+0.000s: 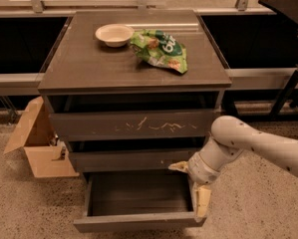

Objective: Close bottom drawer

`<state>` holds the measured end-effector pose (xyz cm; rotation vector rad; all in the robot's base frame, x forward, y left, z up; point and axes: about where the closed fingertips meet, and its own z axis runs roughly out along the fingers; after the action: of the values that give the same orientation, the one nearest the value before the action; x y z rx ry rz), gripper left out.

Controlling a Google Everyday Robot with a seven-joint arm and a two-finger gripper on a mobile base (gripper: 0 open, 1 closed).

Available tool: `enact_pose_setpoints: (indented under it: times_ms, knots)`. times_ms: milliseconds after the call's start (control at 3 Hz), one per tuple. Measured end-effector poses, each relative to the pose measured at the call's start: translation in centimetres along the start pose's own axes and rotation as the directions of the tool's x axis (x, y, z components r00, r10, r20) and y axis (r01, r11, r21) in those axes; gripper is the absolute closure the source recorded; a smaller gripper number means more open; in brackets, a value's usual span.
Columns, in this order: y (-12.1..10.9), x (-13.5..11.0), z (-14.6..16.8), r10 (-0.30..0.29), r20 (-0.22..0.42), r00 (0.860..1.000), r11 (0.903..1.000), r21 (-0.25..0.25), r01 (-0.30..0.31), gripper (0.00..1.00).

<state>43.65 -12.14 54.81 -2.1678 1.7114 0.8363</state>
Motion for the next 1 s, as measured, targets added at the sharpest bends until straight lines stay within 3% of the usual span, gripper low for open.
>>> enact_pose_setpoints:
  times_ms: [333, 667, 1000]
  knots:
    - [0.3, 2.5, 4.9, -0.021, 0.017, 1.000, 0.9993, -0.030, 0.021, 0.00]
    - [0.1, 5.7, 10.1, -0.017, 0.080, 0.997, 0.9986, -0.048, 0.021, 0.00]
    - [-0.1, 8.3, 14.6, 0.022, 0.142, 0.990, 0.9961, -0.088, -0.010, 0.00]
